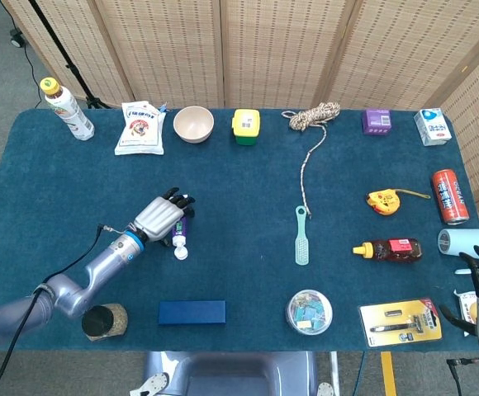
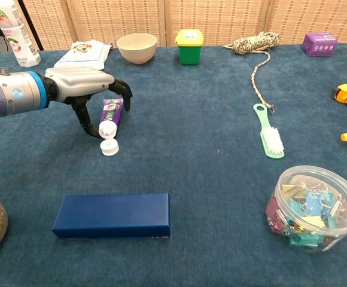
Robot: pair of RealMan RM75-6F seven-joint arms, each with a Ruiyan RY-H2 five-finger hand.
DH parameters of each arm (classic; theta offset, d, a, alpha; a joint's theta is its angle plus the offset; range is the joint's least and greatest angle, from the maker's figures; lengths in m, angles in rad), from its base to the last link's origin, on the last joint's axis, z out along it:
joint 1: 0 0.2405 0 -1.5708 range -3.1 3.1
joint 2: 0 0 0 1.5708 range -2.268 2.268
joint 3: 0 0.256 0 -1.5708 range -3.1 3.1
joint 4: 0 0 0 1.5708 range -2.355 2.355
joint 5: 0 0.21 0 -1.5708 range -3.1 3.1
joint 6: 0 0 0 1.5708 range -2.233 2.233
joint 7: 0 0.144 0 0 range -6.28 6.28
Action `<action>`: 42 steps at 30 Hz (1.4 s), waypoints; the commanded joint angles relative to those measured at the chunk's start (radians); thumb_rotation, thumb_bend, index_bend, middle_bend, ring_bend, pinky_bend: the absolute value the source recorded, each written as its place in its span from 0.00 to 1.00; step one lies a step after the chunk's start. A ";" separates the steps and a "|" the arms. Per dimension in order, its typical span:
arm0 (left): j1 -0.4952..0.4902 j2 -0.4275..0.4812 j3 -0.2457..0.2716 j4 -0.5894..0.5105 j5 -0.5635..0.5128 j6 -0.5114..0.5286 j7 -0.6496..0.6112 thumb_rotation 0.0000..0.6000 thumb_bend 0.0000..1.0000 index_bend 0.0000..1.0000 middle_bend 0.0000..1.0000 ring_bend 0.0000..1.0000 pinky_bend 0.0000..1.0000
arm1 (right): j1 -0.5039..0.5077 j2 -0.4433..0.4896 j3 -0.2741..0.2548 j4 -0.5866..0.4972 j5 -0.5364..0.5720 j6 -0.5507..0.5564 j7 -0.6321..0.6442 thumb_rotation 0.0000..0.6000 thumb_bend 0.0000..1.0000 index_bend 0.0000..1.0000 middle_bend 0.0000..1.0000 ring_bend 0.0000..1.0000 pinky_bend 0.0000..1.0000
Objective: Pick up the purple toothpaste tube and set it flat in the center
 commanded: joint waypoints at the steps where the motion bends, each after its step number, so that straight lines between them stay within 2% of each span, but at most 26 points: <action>1: -0.001 0.010 0.010 -0.004 -0.006 -0.011 -0.001 1.00 0.12 0.39 0.28 0.27 0.05 | -0.001 0.000 0.001 -0.001 -0.001 0.002 0.000 1.00 0.00 0.15 0.10 0.01 0.01; 8: 0.008 0.068 0.036 -0.054 -0.027 -0.031 0.026 1.00 0.12 0.39 0.30 0.31 0.06 | -0.001 -0.003 0.004 0.002 -0.003 0.000 0.006 1.00 0.00 0.15 0.10 0.01 0.01; 17: 0.038 0.226 0.069 -0.242 -0.110 -0.063 0.112 1.00 0.12 0.40 0.37 0.38 0.06 | 0.005 -0.011 0.009 0.015 -0.005 -0.009 0.022 1.00 0.00 0.15 0.10 0.01 0.01; 21: 0.063 0.298 0.086 -0.334 -0.157 -0.034 0.179 1.00 0.12 0.41 0.38 0.38 0.06 | 0.006 -0.015 0.009 0.021 -0.005 -0.014 0.032 1.00 0.00 0.15 0.10 0.01 0.01; 23: 0.069 0.305 0.089 -0.347 -0.164 -0.020 0.200 1.00 0.12 0.40 0.37 0.35 0.07 | 0.006 -0.016 0.010 0.023 -0.005 -0.015 0.034 1.00 0.00 0.15 0.10 0.01 0.01; 27: 0.073 0.309 0.093 -0.374 -0.189 0.001 0.249 1.00 0.12 0.32 0.29 0.25 0.06 | 0.006 -0.019 0.010 0.023 -0.013 -0.010 0.037 1.00 0.00 0.15 0.10 0.01 0.01; 29: 0.075 0.305 0.092 -0.376 -0.194 0.010 0.261 1.00 0.12 0.24 0.20 0.17 0.07 | 0.005 -0.018 0.010 0.023 -0.014 -0.008 0.037 1.00 0.00 0.15 0.10 0.01 0.01; 34: 0.085 0.270 0.088 -0.375 -0.214 0.058 0.309 1.00 0.12 0.12 0.05 0.06 0.06 | -0.003 -0.012 0.007 0.017 -0.018 0.001 0.042 1.00 0.00 0.15 0.10 0.01 0.01; 42: 0.080 0.197 0.079 -0.351 -0.244 0.068 0.336 1.00 0.12 0.11 0.03 0.05 0.07 | -0.007 -0.008 0.006 0.009 -0.026 0.007 0.041 1.00 0.00 0.15 0.10 0.01 0.01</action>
